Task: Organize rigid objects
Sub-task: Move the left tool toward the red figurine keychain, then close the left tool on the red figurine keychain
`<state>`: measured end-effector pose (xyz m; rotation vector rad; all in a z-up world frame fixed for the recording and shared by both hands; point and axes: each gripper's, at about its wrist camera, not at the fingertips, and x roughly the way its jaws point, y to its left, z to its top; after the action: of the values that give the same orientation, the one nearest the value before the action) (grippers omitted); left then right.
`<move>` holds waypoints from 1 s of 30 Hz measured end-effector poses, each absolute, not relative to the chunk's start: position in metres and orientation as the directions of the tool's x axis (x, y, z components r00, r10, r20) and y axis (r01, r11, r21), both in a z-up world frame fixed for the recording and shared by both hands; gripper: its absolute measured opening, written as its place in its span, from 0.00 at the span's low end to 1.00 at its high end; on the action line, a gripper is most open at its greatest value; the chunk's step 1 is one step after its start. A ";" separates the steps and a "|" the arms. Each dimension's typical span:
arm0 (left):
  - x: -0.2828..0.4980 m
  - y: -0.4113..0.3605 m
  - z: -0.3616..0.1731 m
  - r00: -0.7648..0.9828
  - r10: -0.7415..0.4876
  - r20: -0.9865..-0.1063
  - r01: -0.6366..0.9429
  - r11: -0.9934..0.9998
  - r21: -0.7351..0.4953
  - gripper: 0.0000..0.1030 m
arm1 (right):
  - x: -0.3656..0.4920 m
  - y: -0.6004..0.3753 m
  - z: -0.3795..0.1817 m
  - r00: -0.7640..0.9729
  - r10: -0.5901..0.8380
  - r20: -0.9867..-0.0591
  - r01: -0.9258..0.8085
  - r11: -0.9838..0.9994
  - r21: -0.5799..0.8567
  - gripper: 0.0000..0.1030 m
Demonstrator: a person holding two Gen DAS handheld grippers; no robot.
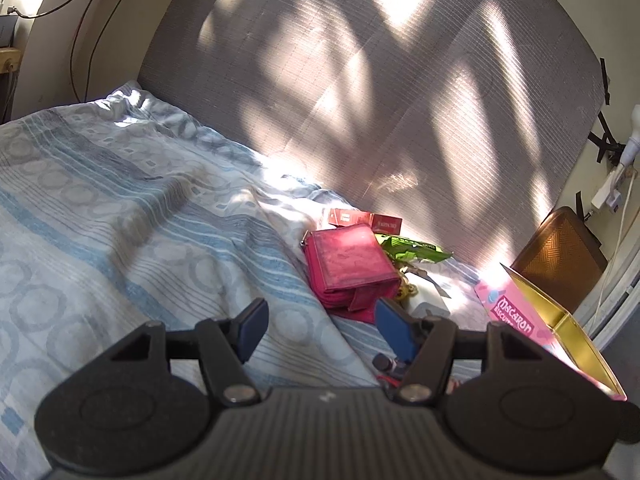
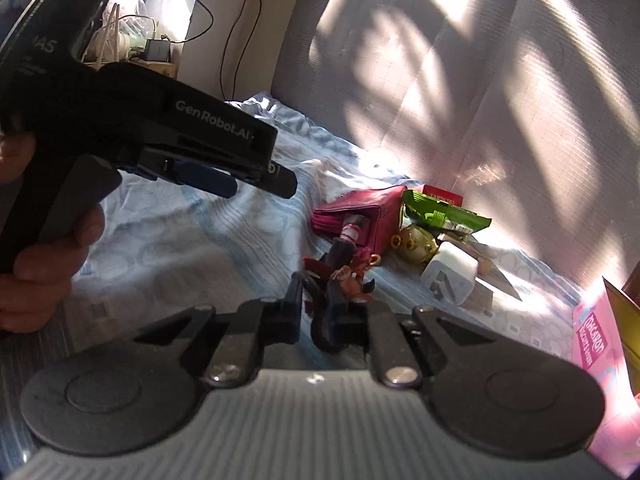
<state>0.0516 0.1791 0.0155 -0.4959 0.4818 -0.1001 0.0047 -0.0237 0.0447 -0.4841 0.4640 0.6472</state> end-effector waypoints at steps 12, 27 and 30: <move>0.051 0.163 0.016 0.861 -0.277 -0.426 0.060 0.888 -0.456 0.63 | -0.035 -0.151 0.051 0.756 0.347 -0.555 -0.509 0.845 -0.165 0.14; 0.040 0.129 0.023 0.824 -0.424 -0.375 0.247 0.866 -0.436 0.82 | -0.021 -0.116 0.046 0.666 0.499 -0.555 -0.624 0.780 -0.046 0.49; 0.042 0.119 0.023 0.809 -0.434 -0.396 0.261 0.869 -0.420 0.82 | -0.016 -0.097 0.046 0.646 0.520 -0.559 -0.661 0.748 -0.067 0.55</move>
<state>0.0422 0.1191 0.0233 -0.3588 0.5044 -0.3800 -0.0157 -0.0970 0.0460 -0.2770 0.5435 0.6818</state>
